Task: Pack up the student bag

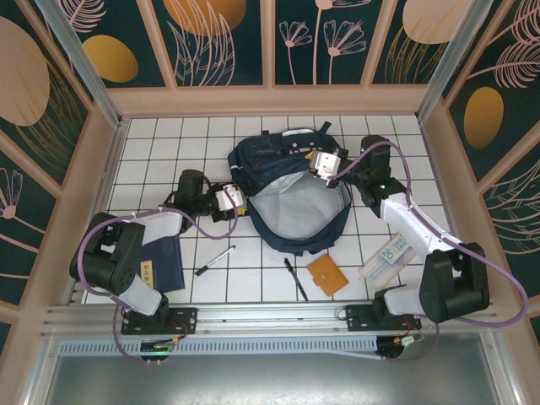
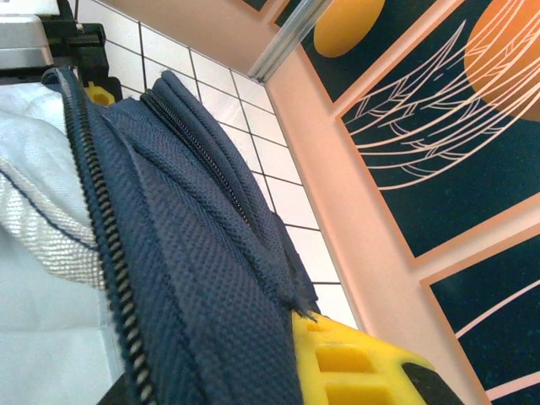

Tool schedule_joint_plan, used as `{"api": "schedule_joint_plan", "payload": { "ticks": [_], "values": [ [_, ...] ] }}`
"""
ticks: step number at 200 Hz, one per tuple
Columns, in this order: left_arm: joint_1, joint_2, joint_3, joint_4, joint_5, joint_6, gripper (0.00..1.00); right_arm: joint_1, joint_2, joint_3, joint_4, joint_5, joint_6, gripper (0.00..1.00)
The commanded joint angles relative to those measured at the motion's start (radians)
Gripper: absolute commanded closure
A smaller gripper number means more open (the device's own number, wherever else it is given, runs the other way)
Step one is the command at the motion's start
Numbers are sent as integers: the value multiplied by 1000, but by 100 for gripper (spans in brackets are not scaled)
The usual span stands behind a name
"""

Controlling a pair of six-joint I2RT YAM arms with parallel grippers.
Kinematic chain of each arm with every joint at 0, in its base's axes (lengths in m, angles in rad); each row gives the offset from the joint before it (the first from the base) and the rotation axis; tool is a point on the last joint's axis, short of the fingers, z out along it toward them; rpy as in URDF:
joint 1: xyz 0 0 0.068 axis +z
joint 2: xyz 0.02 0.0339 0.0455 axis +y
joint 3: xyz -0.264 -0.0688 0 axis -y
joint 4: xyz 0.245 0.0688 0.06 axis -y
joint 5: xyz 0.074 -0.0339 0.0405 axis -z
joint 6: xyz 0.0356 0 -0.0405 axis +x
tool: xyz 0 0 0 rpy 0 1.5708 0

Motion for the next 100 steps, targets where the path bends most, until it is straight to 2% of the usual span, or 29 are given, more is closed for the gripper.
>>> {"api": "schedule_joint_plan", "payload": {
  "ticks": [1,14,30,59,75,100],
  "values": [
    [-45,-1,26,141,-29,-157,48,7,-2,47,128,-73,57,100],
    [-64,-35,7,224,-25,-294,51,4,0,50,118,-72,54,100],
    [-77,-80,-75,402,-62,-458,53,-2,-1,50,113,-73,51,100],
    [-80,-85,-239,667,-161,-545,47,-8,2,49,122,-80,53,100],
    [-86,-54,-281,789,-146,-644,50,-10,3,58,110,-84,48,100],
    [-105,30,-340,959,-224,-705,49,-19,-7,72,69,-79,12,100]
  ]
}}
